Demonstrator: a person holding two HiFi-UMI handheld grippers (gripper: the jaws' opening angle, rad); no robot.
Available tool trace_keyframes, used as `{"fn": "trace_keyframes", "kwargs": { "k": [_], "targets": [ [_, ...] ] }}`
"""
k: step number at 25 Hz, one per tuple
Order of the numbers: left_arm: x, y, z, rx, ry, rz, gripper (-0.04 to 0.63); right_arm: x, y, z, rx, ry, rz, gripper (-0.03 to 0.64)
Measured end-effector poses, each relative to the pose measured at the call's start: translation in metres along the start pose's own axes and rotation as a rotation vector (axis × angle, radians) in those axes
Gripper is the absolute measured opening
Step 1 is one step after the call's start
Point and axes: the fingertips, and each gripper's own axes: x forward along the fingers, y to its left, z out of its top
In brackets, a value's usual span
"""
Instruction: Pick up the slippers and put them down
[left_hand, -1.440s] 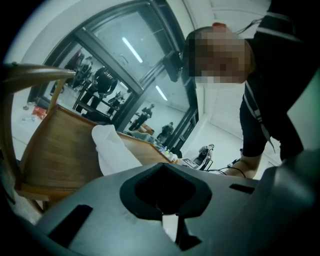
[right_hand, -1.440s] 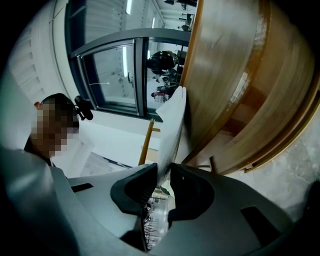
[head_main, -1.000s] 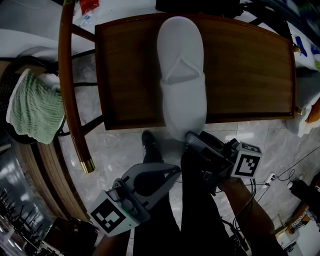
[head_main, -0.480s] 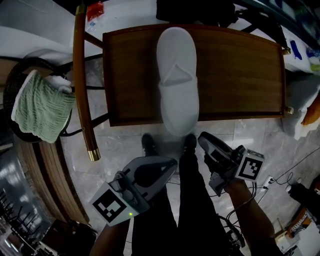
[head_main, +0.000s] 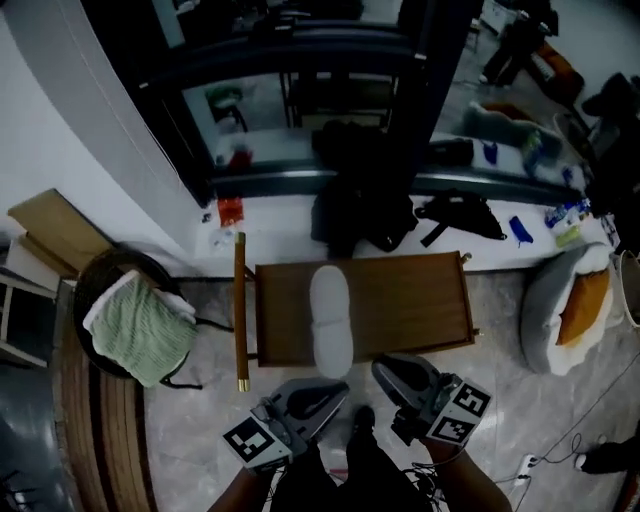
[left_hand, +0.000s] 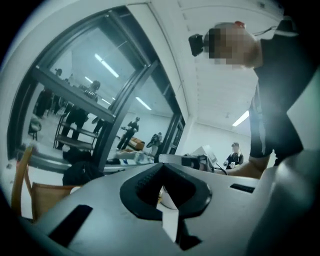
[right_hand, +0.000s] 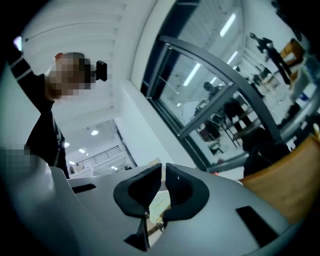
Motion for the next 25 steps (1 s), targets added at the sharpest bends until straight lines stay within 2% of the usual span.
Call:
{"fn": "trace_keyframes", "kwargs": {
  "k": [4, 7, 9, 13, 16, 22, 25],
  "targets": [
    [0.002, -0.038, 0.060, 0.066, -0.041, -0.038, 0.003, 0.005, 0.071, 0.050, -0.236, -0.001, 0.135, 0.037],
    [-0.003, -0.053, 0.083, 0.146, -0.055, -0.068, 0.003, 0.000, 0.100, 0.075, -0.338, -0.040, 0.176, 0.037],
    [-0.009, -0.060, 0.099, 0.193, -0.076, -0.062, 0.003, -0.007, 0.111, 0.088, -0.368, -0.069, 0.182, 0.037],
    [-0.025, -0.067, 0.124, 0.231, -0.118, -0.029, 0.003, -0.023, 0.128, 0.100, -0.410, -0.112, 0.184, 0.038],
    [-0.035, -0.076, 0.121, 0.264, -0.115, -0.023, 0.003, -0.035, 0.134, 0.091, -0.405, -0.124, 0.193, 0.038],
    [-0.043, -0.076, 0.117, 0.253, -0.125, -0.024, 0.003, -0.030, 0.136, 0.080, -0.420, -0.090, 0.226, 0.037],
    [-0.044, -0.080, 0.110, 0.279, -0.099, -0.043, 0.003, -0.027, 0.137, 0.074, -0.430, -0.070, 0.241, 0.037]
  ]
}}
